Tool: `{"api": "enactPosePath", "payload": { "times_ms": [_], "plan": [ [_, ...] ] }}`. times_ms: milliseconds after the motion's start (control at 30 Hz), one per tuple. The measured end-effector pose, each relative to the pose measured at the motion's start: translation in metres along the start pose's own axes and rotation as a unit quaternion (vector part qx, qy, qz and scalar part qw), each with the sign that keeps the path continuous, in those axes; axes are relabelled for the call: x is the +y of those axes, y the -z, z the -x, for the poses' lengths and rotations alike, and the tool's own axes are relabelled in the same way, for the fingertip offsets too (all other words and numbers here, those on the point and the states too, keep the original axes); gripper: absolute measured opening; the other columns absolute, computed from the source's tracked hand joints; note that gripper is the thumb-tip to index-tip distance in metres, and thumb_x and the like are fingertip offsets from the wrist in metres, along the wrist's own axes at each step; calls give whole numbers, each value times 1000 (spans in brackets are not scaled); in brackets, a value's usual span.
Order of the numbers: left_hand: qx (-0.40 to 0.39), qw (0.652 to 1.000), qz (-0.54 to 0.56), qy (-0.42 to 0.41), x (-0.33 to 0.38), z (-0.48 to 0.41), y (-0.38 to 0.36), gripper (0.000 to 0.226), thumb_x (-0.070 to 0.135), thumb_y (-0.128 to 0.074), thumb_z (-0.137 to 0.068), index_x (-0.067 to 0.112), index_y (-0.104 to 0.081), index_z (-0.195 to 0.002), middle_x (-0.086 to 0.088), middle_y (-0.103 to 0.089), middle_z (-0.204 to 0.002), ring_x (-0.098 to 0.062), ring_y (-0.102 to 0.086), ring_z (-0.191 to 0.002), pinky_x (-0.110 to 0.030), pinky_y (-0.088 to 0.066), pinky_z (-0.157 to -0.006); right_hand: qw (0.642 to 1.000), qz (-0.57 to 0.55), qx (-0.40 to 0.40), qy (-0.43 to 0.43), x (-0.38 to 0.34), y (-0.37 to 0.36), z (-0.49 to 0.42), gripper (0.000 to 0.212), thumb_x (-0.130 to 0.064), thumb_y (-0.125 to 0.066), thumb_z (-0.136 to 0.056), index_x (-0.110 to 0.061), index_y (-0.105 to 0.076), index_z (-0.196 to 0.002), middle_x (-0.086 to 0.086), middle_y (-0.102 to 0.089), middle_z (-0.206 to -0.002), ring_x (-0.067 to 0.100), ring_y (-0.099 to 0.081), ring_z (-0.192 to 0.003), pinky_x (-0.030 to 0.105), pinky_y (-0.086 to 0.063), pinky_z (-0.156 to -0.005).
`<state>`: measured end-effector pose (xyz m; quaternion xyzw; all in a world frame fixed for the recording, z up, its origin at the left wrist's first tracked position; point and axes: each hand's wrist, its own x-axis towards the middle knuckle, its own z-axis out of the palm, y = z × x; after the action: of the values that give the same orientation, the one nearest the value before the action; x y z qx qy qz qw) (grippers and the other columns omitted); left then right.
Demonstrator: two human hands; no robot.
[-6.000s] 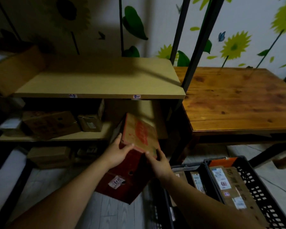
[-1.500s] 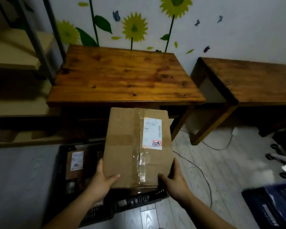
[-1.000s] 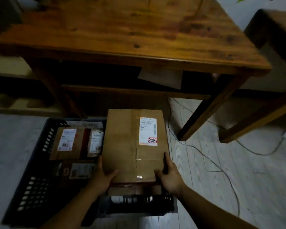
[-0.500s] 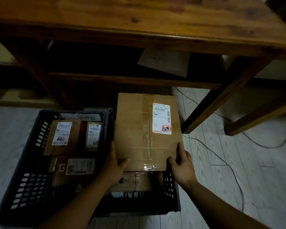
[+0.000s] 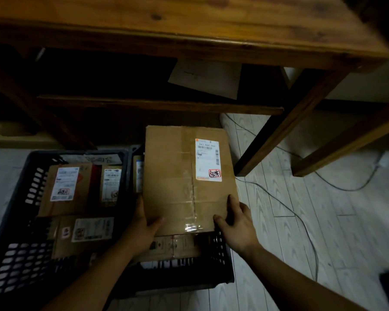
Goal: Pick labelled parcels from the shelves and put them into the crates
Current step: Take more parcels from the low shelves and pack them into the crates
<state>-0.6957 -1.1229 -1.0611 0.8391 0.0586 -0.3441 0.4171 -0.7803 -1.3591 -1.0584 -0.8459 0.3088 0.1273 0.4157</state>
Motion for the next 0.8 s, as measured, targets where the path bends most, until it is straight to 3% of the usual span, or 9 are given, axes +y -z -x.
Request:
{"api": "enactPosePath", "payload": {
  "times_ms": [167,433,533,633,800],
  "plan": [
    [7,999,41,8,-5,2,11,87,33,-55,-92,34,12,-148,1,-12,-158,-24,-24,-142,-39,-24,-113,997,12,55,45,-3,-3,17,81,-48,-61,-88,-30,-17,-154,2,-20,-153,24,-25,-140,43,-31,-115],
    [12,999,42,6,10,-3,5,88,34,-55,-92,32,11,-149,1,-9,-159,-23,-19,-143,-39,-21,-114,998,47,22,29,-2,0,5,81,-51,-52,-91,-35,-5,-154,6,-9,-159,29,-18,-143,46,-25,-117],
    [34,999,-21,-29,8,0,6,95,40,-60,-87,37,14,-147,3,3,-159,-21,-11,-145,-42,-19,-116,995,94,13,27,-7,3,6,81,-59,-47,-91,-39,2,-153,5,8,-162,29,-1,-148,48,-17,-119],
    [21,983,-160,-82,5,-2,8,93,49,-58,-85,46,17,-141,11,28,-153,-20,3,-146,-43,-14,-117,970,232,-5,68,-9,9,5,78,-64,-32,-94,-37,13,-152,4,24,-160,25,18,-148,43,0,-121],
    [-21,972,-225,-59,14,-11,13,87,56,-52,-86,46,11,-144,11,37,-149,-26,6,-146,-47,-16,-117,952,298,-46,59,-15,16,-4,78,-68,-24,-93,-37,19,-150,5,27,-159,26,20,-147,44,4,-120]
  ]
}}
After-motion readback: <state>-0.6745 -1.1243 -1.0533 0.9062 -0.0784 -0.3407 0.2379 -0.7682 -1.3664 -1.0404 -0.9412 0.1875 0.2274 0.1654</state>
